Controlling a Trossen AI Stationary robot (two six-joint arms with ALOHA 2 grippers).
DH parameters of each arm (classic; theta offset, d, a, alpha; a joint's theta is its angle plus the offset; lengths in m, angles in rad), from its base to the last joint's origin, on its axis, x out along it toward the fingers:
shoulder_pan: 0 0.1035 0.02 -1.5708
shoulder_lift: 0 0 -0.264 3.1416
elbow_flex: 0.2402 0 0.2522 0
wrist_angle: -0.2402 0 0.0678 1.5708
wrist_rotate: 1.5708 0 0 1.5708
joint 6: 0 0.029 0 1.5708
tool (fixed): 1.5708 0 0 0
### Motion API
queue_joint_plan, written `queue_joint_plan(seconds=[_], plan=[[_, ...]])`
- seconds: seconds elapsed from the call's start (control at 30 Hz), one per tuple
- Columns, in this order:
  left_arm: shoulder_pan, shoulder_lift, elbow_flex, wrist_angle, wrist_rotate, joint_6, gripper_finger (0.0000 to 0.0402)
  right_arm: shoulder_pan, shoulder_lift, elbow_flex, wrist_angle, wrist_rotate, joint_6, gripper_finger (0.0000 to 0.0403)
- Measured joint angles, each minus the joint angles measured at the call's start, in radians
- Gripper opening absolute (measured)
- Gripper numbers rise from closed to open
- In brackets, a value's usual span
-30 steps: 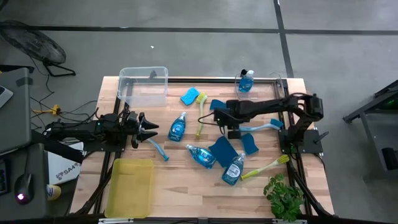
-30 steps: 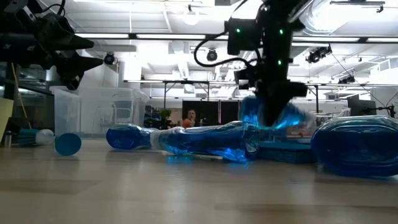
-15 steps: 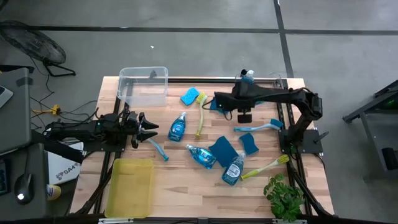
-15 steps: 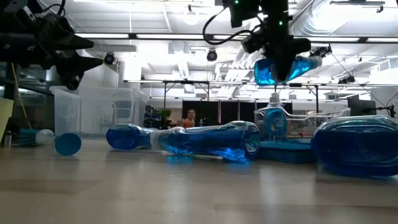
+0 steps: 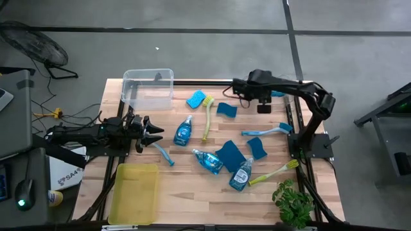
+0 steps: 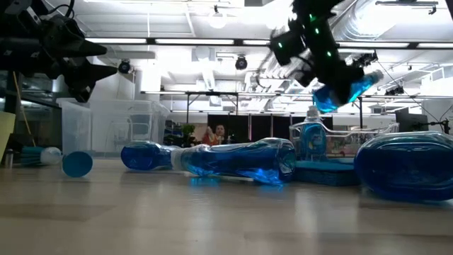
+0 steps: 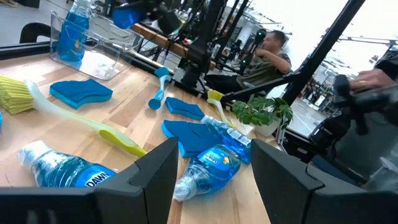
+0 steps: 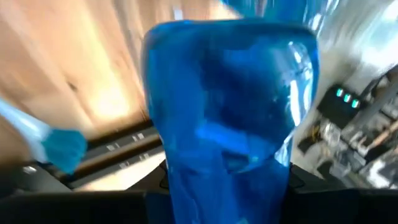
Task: Pick & Place Kitchen Sink Supplies
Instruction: Put the top right soap dispenser into the transparent bin
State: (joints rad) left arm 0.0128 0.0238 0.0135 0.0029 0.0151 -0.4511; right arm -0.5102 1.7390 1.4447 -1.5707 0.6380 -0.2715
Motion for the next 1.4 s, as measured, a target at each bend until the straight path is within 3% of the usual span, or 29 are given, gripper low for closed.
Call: queue_joint_plan(seconds=[0.5,0.87,1.27,1.4], plan=[[0.0,0.0,0.0,0.0,0.0,0.001,0.0197,-0.231,0.0,-0.209,0.0,0.22,-0.221,0.0113],[0.0,0.0,0.0,0.0,0.0,0.001,0.0197,-0.212,0.0,-0.367,0.079,0.458,-0.48,0.0118],[0.0,0.0,0.0,0.0,0.0,0.001,0.0197,-0.204,0.0,-0.449,0.299,0.605,-0.675,0.0123],[0.0,0.0,0.0,0.0,0.0,0.001,0.0197,-0.204,0.0,-0.486,0.349,0.611,-0.725,0.0123]])
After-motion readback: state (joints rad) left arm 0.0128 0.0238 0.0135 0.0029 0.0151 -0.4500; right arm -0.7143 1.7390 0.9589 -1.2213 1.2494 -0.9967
